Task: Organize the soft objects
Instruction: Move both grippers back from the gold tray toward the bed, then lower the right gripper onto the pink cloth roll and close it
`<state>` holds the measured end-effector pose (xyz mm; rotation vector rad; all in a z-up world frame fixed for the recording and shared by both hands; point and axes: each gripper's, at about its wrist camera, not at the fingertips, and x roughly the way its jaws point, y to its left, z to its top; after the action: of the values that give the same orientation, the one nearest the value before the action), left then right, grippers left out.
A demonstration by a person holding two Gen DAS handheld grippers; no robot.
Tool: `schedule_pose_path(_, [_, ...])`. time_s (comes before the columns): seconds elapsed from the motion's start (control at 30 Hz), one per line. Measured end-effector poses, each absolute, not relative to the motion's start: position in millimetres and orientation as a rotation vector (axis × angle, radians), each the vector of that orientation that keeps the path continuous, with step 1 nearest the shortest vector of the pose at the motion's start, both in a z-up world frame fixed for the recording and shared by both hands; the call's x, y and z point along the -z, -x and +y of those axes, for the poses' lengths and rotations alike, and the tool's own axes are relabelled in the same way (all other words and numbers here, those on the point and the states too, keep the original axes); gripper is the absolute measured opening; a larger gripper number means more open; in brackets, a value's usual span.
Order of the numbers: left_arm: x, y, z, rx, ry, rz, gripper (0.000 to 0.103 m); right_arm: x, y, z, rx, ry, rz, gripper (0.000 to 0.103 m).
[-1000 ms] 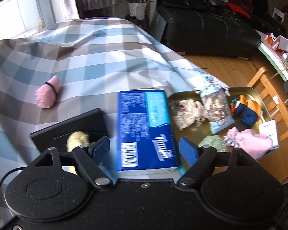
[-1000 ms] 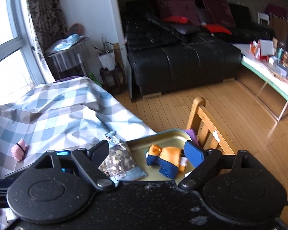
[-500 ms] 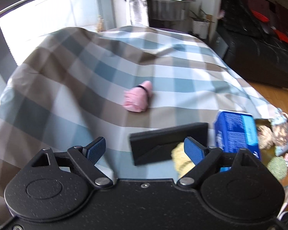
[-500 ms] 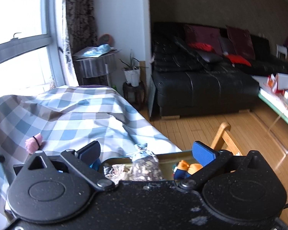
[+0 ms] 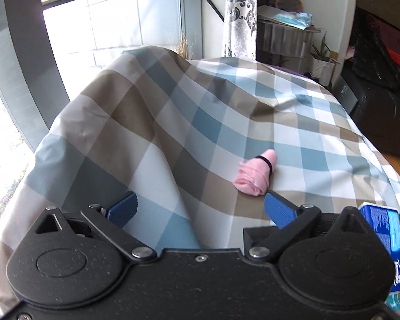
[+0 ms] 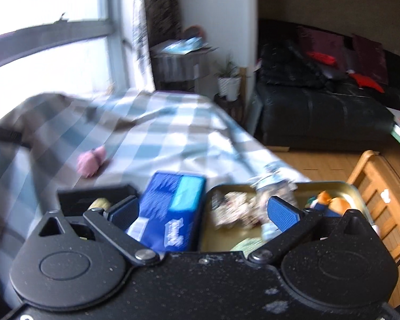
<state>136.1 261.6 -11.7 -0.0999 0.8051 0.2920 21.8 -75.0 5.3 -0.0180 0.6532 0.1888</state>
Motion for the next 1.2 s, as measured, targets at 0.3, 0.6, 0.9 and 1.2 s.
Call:
schedule_pose_path(0.3, [15.4,-169.8,263.7,-0.237,0.068,0.810,0.099,12.9,-13.7,-20.5,-0.330,0.058,0.720,0.103])
schedule_pose_path(0.6, [24.4,-188.5,264.5,-0.193,0.060,0.809,0.099,23.7,-25.2,29.7,-0.422,0.078,0.755,0.103])
schedule_pose_path(0.9, [35.2,-196.0,273.4,-0.225,0.111,0.893,0.099,41.4,-51.0,76.4,-0.493,0.148,0.786,0.102])
schedule_pose_path(1.2, [21.7,-190.5,303.2,-0.310,0.225,0.880,0.099,29.4,-114.9,109.7,-0.505,0.216,0.738,0.102])
